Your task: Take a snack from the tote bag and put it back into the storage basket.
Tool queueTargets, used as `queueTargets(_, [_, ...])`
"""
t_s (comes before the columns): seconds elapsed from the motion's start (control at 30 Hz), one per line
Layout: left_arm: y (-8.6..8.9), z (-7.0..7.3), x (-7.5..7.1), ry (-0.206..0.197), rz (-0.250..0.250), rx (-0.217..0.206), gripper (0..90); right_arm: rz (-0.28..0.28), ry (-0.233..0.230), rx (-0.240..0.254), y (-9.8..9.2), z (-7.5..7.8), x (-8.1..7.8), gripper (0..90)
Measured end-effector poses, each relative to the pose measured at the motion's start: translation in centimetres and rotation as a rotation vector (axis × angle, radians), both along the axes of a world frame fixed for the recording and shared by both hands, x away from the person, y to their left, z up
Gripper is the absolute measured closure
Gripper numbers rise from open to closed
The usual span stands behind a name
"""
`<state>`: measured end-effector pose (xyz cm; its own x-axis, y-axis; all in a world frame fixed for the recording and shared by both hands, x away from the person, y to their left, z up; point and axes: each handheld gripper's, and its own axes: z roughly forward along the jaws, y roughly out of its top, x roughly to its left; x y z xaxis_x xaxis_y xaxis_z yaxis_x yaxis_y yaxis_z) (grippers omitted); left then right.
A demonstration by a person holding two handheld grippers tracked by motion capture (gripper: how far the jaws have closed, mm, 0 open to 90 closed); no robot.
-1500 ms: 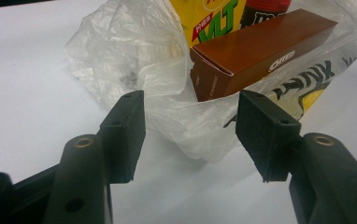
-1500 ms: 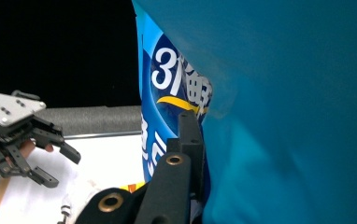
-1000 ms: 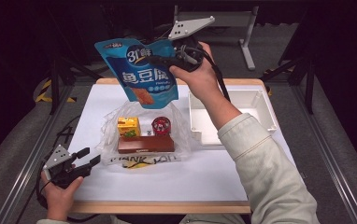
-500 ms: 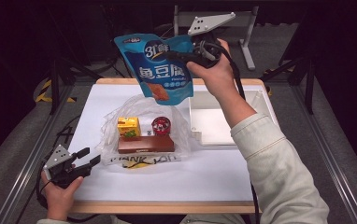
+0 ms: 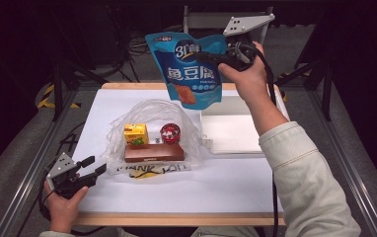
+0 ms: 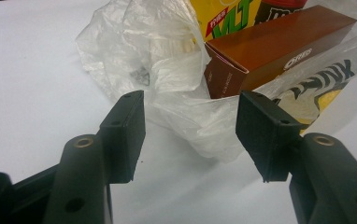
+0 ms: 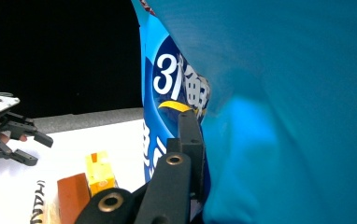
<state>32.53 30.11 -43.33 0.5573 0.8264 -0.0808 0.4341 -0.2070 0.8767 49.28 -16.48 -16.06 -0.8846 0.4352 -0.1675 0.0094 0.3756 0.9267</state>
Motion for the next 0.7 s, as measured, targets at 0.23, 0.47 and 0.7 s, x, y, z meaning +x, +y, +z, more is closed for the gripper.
queueTargets(0.23, [0.1,0.1,0.0,-0.005,0.007,-0.003,42.7,-0.033,0.004,0.010,-2.0,-0.1,0.1,90.0])
queueTargets(0.47, [0.1,0.0,0.0,-0.005,0.007,-0.003,42.7,-0.060,0.009,0.023,-3.9,-0.3,0.2,90.0])
queueTargets(0.7, [0.3,0.1,0.0,-0.006,0.013,-0.003,42.4,-0.101,0.015,0.018,-5.6,-0.7,0.4,90.0])
